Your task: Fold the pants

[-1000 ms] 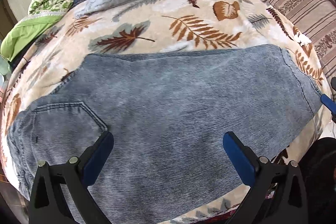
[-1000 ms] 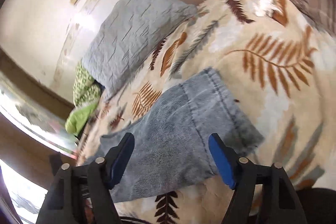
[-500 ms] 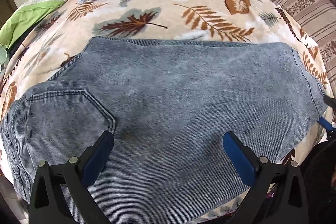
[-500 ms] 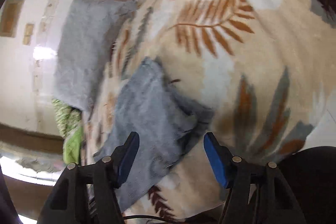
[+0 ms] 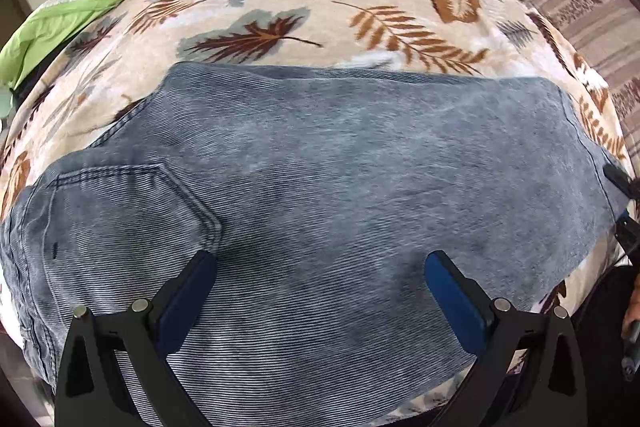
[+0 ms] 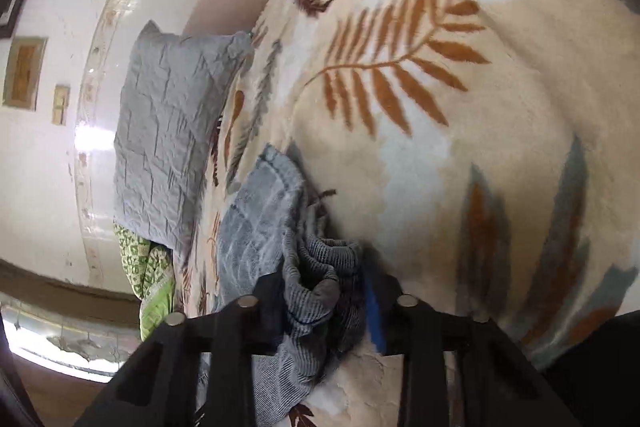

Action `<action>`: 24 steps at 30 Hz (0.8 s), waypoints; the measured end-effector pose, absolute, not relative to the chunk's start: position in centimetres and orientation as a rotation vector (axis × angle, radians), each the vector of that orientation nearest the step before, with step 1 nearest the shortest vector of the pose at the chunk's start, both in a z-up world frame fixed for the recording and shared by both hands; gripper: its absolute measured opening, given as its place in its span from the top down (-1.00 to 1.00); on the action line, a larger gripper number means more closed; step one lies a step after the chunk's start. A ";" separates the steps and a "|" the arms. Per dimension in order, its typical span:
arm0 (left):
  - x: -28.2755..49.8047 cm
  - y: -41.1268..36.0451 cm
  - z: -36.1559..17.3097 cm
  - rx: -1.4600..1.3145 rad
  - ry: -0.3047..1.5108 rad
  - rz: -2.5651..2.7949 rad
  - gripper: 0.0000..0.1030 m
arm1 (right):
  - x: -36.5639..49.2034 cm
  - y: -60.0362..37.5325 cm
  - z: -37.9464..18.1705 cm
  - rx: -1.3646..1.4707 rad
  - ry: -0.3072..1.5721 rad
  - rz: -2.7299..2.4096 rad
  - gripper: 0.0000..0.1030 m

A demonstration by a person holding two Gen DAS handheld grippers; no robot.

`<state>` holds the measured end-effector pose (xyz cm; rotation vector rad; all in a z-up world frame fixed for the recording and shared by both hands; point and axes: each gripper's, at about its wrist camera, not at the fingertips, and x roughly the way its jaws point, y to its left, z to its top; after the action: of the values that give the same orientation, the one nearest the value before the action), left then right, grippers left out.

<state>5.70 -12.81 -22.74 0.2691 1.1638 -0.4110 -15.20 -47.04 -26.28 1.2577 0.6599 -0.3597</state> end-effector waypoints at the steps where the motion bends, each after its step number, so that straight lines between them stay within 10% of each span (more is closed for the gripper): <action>1: 5.9 -12.5 -22.7 0.258 1.167 -0.403 -1.00 | -15.0 -46.7 -25.9 1.232 0.666 -0.355 0.51; 24: 9.2 2.0 -16.7 0.018 1.013 -0.195 -1.00 | -2.2 -23.6 -18.5 0.663 0.961 0.105 0.40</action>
<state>9.17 1.97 -16.67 0.0181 1.0129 -0.1949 -2.20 -23.63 -18.47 0.6632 0.9608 0.1046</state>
